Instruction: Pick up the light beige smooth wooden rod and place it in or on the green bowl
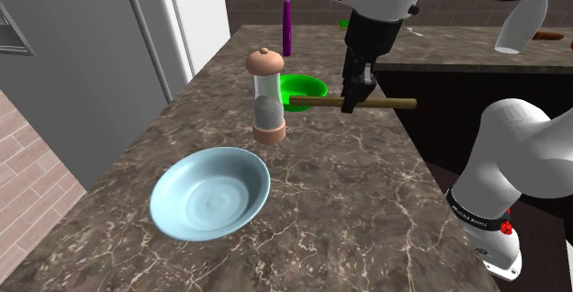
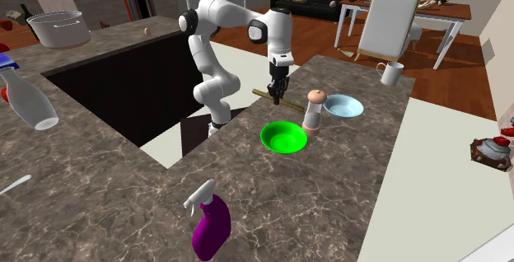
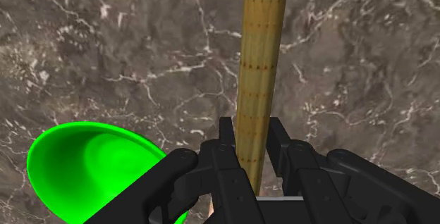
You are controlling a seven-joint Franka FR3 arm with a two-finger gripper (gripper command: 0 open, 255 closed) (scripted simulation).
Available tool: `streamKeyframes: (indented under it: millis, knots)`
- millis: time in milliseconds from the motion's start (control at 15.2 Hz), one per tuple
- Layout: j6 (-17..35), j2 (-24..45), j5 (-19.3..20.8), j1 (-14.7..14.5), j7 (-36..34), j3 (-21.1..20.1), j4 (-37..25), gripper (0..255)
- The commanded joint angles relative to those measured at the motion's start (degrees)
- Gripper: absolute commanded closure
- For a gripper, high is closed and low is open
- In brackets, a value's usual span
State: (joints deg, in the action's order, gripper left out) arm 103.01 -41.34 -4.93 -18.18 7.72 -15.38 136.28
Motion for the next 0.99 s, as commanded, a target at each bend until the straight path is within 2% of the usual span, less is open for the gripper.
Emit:
streamKeyframes:
  millis: [0,462,924]
  knots:
    - [-1.63,0.14,0.17,0.11,0.09,0.21,-1.75,255]
    - [-5.94,1.09,0.63,0.45,0.24,0.63,-7.01,255]
    - [-2.16,13.22,4.17,3.97,5.21,4.09,-15.29,255]
